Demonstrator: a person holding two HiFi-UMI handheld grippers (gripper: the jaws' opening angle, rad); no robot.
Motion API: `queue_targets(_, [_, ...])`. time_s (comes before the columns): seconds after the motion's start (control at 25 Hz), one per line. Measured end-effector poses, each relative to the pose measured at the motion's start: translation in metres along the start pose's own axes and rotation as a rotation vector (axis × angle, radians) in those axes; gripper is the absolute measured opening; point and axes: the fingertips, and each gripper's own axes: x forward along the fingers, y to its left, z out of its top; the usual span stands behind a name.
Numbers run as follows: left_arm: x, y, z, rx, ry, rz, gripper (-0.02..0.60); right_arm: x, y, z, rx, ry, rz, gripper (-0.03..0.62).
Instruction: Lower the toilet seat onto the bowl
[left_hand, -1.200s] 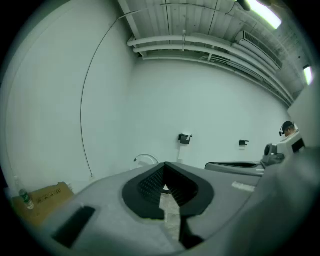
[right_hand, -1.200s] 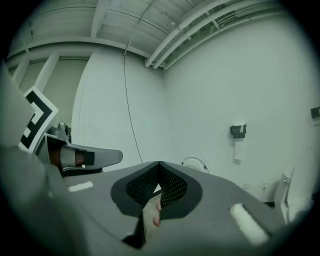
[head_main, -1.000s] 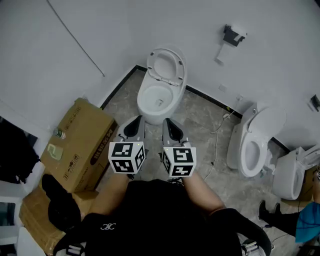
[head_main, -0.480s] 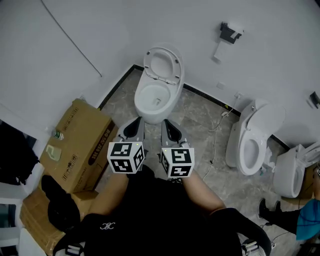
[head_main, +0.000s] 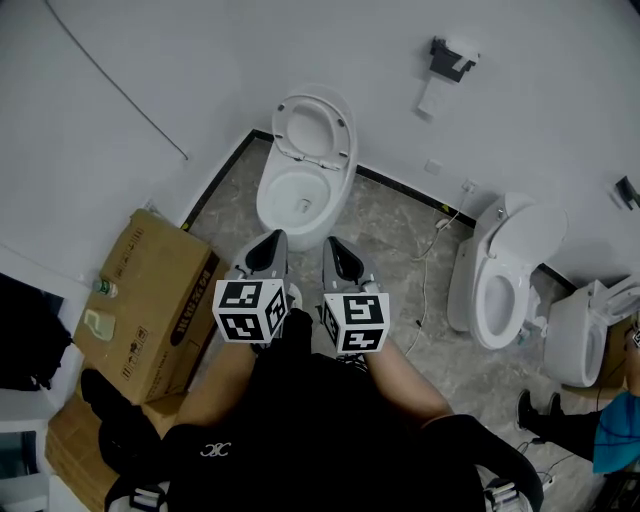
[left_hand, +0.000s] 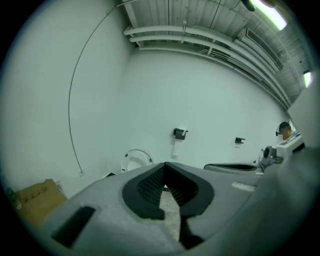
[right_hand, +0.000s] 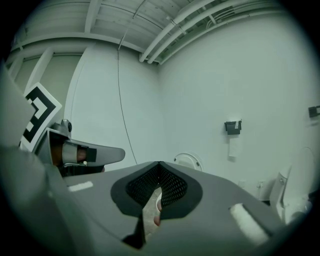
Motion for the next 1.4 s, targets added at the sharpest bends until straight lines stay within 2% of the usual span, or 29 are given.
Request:
queue_targets(0.32, [0.057,0.033,0.012,-0.039,-0.003,-0.021,0.009,0.062,-0.025,0.005,-0.020,0.016,-0.039,0.008])
queue_targets(0.56, [0.113,0.076,0.030,-0.052,-0.002,-0.027,0.009,0.131,-0.042,0.015,-0.031,0.034,-0.067,0.008])
queue_targets(0.84, [0.173,0.129,0.072,-0.068,-0.012,-0.032,0.009,0.214,-0.048,0.044,-0.050,0.041,-0.066,0.009])
queue_targets(1.4, [0.270,0.223,0.103,-0.099,0.014,-0.059,0.009,0.352,-0.052,0.068,-0.100,0.080,-0.092,0.017])
